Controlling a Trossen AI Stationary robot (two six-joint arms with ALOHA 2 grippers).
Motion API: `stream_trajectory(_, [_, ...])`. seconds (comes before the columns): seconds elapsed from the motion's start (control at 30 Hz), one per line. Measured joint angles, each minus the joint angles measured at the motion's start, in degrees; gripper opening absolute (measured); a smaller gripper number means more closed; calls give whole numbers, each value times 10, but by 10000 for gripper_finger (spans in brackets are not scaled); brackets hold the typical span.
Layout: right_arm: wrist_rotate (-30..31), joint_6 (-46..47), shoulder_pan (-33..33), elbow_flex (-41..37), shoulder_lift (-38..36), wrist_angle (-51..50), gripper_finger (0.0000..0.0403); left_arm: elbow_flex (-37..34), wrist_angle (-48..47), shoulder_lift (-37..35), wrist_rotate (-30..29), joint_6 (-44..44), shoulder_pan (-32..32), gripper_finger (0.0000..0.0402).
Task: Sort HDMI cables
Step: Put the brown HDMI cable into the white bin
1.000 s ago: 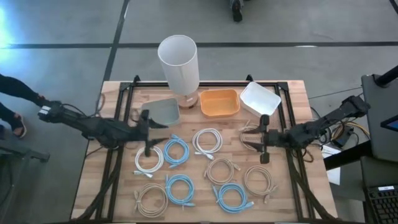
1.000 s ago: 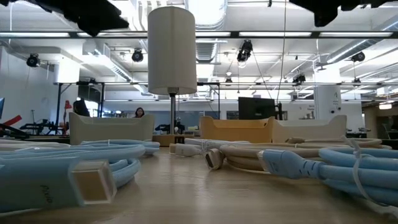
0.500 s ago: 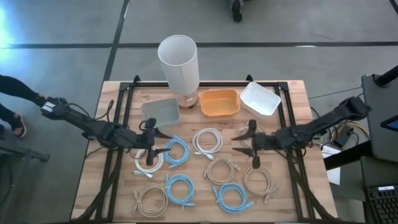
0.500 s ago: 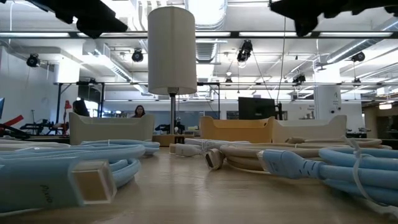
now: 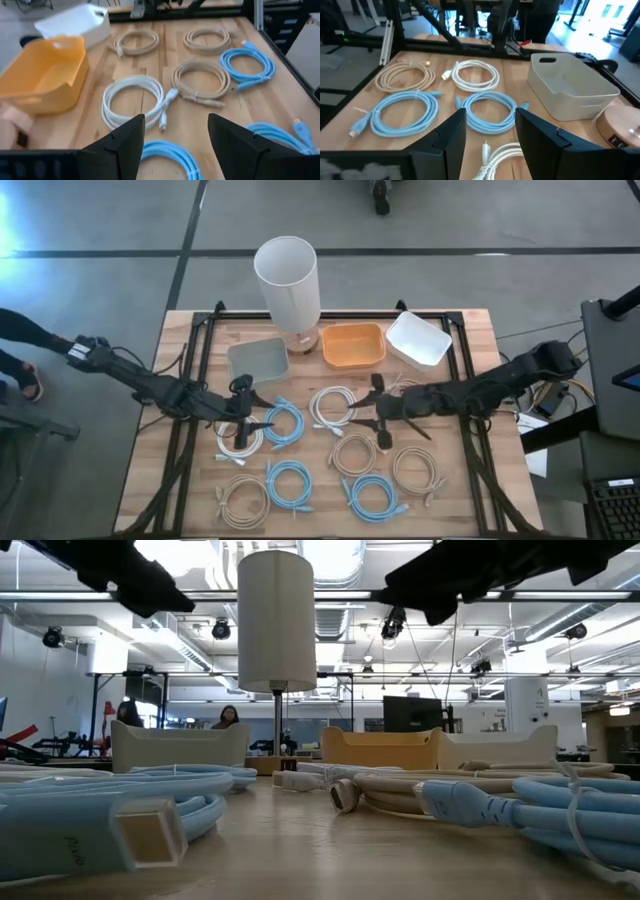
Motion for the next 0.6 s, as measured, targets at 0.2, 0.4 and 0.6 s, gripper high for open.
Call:
stream_trajectory(0.2, [-2, -2, -1, 10, 37, 0, 167, -1, -32, 24, 1, -50, -1, 219])
stream_trajectory(0.4, [-2, 1, -3, 15, 71, 0, 167, -14, -32, 66, 1, -71, -1, 215])
stream_trajectory(0.6, [-2, 23, -17, 15, 71, -42, 167, -17, -30, 107, 1, -79, -1, 215])
